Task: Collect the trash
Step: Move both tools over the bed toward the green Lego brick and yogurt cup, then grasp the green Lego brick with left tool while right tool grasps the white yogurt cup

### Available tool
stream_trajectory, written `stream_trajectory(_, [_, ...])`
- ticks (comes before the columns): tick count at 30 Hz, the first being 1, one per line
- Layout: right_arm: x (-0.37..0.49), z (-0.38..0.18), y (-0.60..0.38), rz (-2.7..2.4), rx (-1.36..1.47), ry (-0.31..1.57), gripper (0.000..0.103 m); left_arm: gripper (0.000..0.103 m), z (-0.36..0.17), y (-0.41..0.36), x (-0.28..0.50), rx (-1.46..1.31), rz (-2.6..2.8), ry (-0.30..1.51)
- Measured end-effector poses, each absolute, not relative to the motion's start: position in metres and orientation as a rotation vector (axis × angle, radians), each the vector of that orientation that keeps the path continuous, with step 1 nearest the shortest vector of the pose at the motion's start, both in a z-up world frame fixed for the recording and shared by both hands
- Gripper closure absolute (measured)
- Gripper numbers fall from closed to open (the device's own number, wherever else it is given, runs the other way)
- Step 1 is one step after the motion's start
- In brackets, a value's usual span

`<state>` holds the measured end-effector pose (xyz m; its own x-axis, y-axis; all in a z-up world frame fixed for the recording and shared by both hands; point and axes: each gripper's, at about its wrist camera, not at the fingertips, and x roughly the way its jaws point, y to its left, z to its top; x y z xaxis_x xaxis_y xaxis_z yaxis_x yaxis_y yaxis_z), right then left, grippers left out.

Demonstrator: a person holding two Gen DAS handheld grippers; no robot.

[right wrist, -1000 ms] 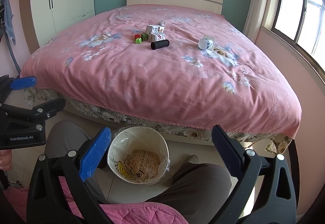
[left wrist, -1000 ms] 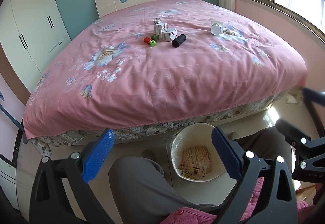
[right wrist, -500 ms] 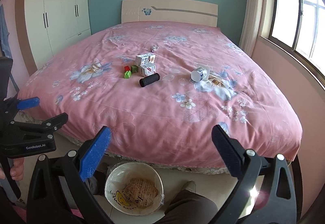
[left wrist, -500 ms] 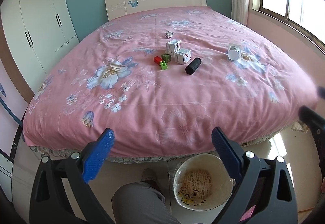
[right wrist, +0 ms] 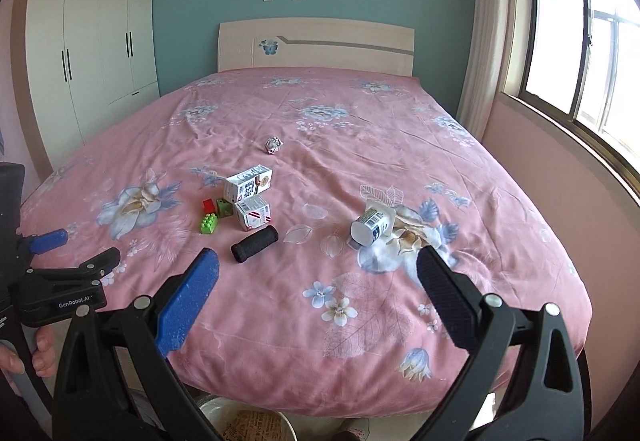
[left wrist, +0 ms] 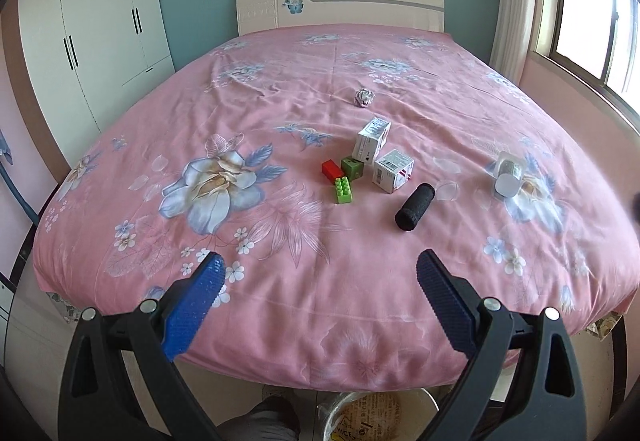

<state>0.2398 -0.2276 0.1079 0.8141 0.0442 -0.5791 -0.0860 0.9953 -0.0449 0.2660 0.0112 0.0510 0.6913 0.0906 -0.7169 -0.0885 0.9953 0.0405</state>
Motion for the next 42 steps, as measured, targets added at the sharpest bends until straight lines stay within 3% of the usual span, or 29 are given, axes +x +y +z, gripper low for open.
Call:
stream_trajectory(10, [0.355, 0.075, -0.248, -0.033, -0.024, 0.697, 0.006, 0.005, 0.012, 0.014, 0.364, -0.062, 0.162, 0.884])
stream_trajectory(26, [0.491, -0.054, -0.284, -0.231, 0.131, 0.924, 0.006, 0.006, -0.090, 0.005, 0.479, -0.128, 0.128, 1.051])
stream_trajectory(28, [0.501, -0.065, -0.288, -0.238, 0.158, 0.940, 0.006, 0.013, -0.100, 0.007, 0.486, -0.144, 0.130, 1.060])
stream_trajectory(30, [0.509, -0.074, -0.292, -0.245, 0.189, 0.960, 0.006, 0.027, -0.110, 0.008, 0.494, -0.165, 0.132, 1.085])
stream_trajectory(33, [0.521, -0.089, -0.297, -0.230, 0.259, 0.993, 0.008, 0.033, -0.116, 0.009, 0.502, -0.168, 0.160, 1.075])
stream_trajectory(34, [0.525, -0.094, -0.299, -0.225, 0.282, 1.004, 0.016, 0.036, -0.116, 0.009, 0.505, -0.168, 0.166, 1.069])
stream_trajectory(35, [0.529, -0.098, -0.301, -0.225, 0.296, 1.019, 0.030, 0.043, -0.116, 0.009, 0.508, -0.172, 0.170, 1.067])
stream_trajectory(37, [0.536, -0.107, -0.303, -0.197, 0.321, 1.046, 0.047, 0.060, -0.115, 0.011, 0.511, -0.187, 0.171, 1.064])
stream_trajectory(38, [0.538, -0.108, -0.304, -0.196, 0.321, 1.048, 0.052, 0.073, -0.115, 0.013, 0.512, -0.197, 0.172, 1.068])
stream_trajectory(39, [0.538, -0.109, -0.306, -0.192, 0.319, 1.042, 0.055, 0.079, -0.115, 0.015, 0.514, -0.207, 0.173, 1.072])
stream_trajectory(42, [0.537, -0.108, -0.309, -0.166, 0.319, 1.040, 0.055, 0.079, -0.113, 0.017, 0.513, -0.201, 0.157, 1.076])
